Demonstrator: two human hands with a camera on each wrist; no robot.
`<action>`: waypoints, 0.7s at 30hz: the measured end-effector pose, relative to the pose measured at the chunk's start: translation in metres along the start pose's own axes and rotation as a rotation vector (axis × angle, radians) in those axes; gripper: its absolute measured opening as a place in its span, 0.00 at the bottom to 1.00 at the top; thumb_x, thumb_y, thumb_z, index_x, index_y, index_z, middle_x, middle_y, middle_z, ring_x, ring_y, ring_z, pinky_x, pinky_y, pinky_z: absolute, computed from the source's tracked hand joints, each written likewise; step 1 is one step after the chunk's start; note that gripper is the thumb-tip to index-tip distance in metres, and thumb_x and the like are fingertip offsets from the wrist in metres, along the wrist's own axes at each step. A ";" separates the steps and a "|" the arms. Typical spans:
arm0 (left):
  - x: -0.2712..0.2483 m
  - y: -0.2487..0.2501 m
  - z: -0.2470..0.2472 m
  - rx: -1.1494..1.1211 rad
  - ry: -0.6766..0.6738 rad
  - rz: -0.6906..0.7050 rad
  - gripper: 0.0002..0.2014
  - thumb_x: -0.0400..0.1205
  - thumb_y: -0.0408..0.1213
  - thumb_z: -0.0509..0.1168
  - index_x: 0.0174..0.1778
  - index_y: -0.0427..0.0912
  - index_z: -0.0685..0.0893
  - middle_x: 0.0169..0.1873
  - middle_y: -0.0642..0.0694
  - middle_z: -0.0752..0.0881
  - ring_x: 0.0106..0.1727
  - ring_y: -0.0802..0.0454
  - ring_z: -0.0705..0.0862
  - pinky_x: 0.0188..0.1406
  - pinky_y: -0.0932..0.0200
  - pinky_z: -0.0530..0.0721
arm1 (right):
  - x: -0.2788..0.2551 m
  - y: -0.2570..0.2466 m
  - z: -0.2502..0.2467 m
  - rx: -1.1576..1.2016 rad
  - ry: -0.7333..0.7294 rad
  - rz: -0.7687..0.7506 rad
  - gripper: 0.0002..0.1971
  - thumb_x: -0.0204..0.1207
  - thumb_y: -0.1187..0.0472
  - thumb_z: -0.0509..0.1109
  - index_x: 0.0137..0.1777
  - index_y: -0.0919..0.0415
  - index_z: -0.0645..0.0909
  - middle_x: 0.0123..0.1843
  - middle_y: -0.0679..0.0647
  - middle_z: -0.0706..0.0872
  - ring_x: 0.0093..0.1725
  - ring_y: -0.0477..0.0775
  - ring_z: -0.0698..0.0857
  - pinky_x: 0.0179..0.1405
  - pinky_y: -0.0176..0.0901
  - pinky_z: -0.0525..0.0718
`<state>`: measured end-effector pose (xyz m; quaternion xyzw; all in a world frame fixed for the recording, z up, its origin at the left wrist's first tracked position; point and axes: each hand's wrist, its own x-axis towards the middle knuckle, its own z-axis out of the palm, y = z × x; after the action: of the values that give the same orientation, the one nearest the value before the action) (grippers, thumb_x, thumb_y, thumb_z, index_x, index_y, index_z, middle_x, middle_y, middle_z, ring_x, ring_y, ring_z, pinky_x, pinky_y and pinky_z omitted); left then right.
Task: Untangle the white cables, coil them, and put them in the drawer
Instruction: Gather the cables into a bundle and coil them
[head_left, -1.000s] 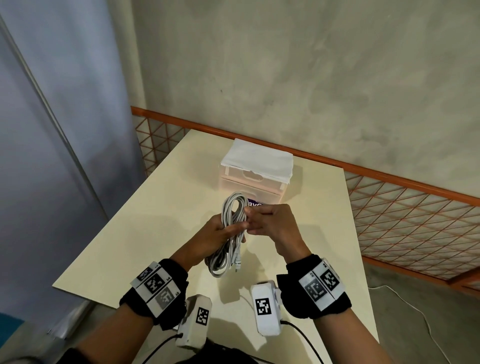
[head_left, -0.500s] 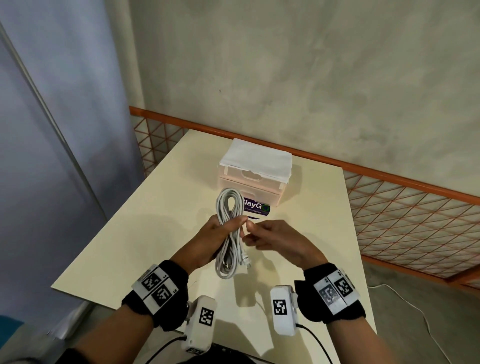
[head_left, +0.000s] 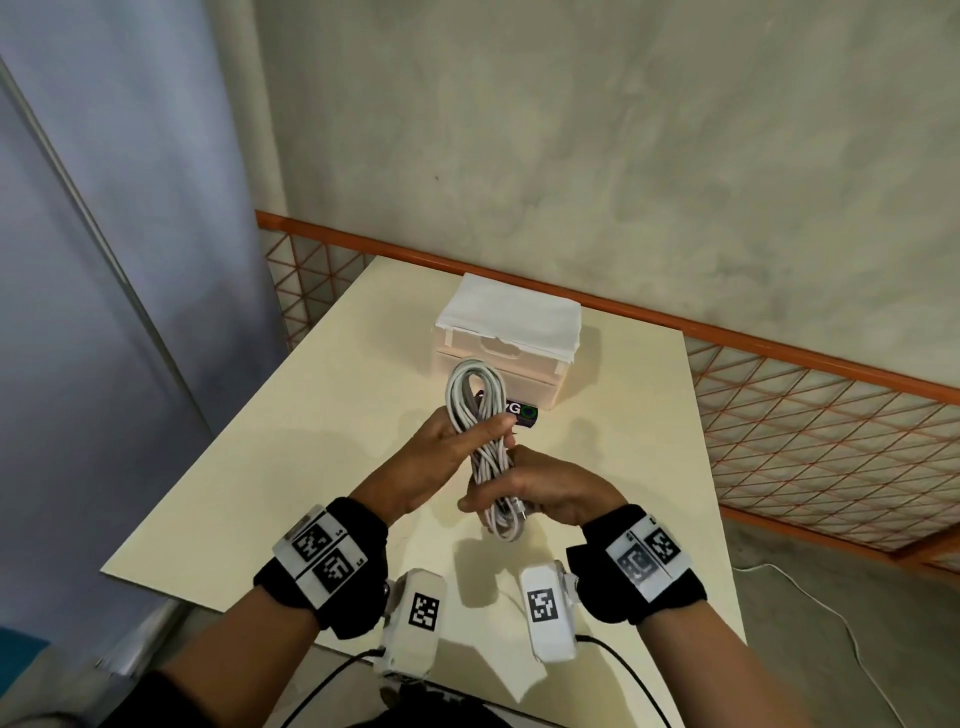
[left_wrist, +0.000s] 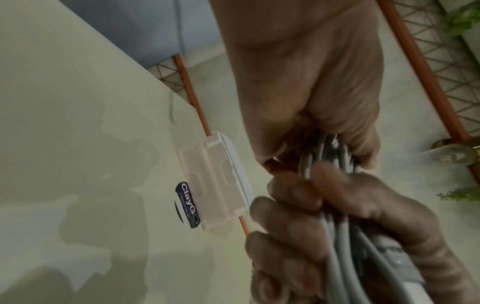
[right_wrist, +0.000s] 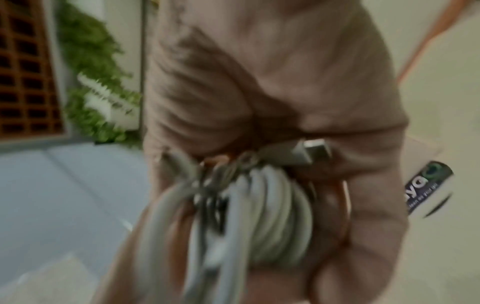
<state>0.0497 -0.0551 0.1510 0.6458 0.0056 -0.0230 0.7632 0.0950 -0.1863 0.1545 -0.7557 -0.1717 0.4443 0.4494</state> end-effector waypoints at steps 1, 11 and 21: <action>0.000 0.000 -0.001 0.006 0.009 0.010 0.07 0.80 0.39 0.68 0.38 0.44 0.87 0.34 0.49 0.87 0.40 0.54 0.85 0.47 0.62 0.81 | 0.001 0.001 0.001 -0.041 0.044 -0.001 0.06 0.64 0.63 0.77 0.33 0.58 0.81 0.31 0.53 0.85 0.36 0.55 0.84 0.44 0.47 0.83; 0.003 0.005 0.003 -0.362 0.061 0.003 0.14 0.79 0.24 0.62 0.56 0.42 0.83 0.46 0.46 0.92 0.45 0.50 0.89 0.45 0.56 0.89 | -0.002 0.009 0.020 0.039 0.142 -0.046 0.15 0.68 0.69 0.74 0.28 0.61 0.71 0.18 0.54 0.74 0.15 0.50 0.71 0.18 0.35 0.72; 0.018 -0.004 0.025 -0.568 0.388 -0.122 0.10 0.80 0.35 0.66 0.31 0.43 0.78 0.24 0.50 0.81 0.23 0.56 0.82 0.23 0.62 0.81 | -0.016 0.030 0.015 -0.096 0.142 -0.030 0.14 0.67 0.67 0.73 0.24 0.63 0.73 0.13 0.48 0.76 0.13 0.49 0.72 0.20 0.36 0.73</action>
<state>0.0667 -0.0812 0.1507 0.3983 0.1954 0.0570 0.8944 0.0699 -0.2048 0.1344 -0.8033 -0.1720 0.3742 0.4302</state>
